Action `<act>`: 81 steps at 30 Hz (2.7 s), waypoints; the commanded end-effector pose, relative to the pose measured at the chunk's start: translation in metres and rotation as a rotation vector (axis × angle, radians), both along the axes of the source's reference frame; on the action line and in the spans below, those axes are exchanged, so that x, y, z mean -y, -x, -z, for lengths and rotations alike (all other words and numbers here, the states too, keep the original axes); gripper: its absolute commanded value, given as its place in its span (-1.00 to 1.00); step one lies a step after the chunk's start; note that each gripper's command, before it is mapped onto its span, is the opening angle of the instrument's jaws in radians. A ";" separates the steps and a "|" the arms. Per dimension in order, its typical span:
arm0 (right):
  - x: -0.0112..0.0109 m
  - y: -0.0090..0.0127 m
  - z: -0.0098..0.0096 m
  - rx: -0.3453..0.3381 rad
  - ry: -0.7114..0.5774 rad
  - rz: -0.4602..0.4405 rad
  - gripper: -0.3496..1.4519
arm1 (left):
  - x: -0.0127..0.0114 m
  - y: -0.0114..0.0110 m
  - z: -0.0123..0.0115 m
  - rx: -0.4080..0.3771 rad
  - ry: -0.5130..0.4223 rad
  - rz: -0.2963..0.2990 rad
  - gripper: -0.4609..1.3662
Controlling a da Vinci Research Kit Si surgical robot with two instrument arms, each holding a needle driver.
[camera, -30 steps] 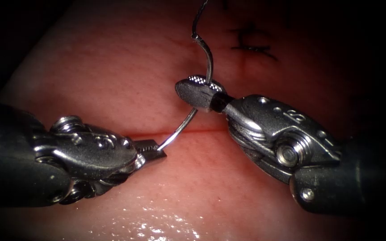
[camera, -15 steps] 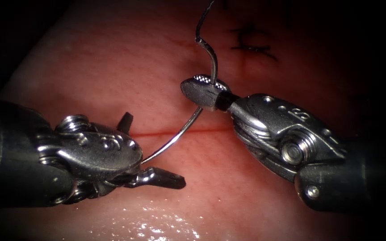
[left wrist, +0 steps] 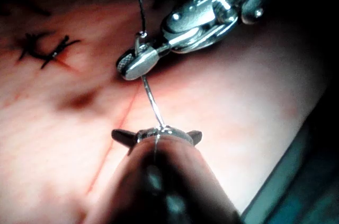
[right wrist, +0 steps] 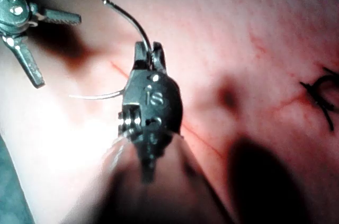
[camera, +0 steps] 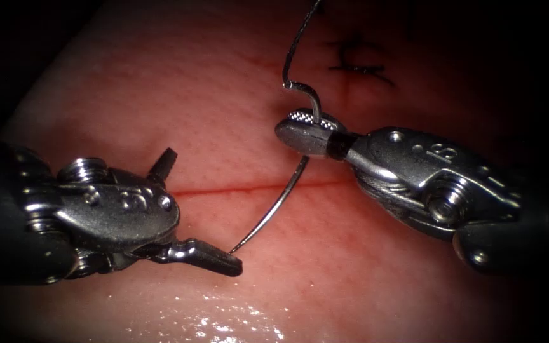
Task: Wound Closure
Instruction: Pass needle to right hand, then insert needle into flesh above wound
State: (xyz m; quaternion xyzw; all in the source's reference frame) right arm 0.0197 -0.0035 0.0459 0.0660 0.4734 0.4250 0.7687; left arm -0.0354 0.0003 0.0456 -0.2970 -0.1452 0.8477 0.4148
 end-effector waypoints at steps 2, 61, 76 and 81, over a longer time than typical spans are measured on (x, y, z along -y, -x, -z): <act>-0.0005 0.0002 -0.0002 0.003 0.037 0.033 -1.00 | 0.0001 -0.0003 -0.0003 0.049 0.017 -0.029 0.32; -0.0032 -0.0058 -0.0043 -0.245 0.930 0.605 -1.00 | 0.0019 -0.0027 -0.0127 -0.126 0.099 -0.170 -0.87; -0.0025 -0.0060 -0.0050 -0.247 1.044 0.602 -1.00 | 0.0031 -0.0025 -0.0152 -0.143 0.054 -0.173 -0.79; -0.0019 -0.0063 -0.0055 -0.253 1.053 0.603 -1.00 | 0.0043 -0.0025 -0.0165 -0.162 0.009 -0.188 -0.77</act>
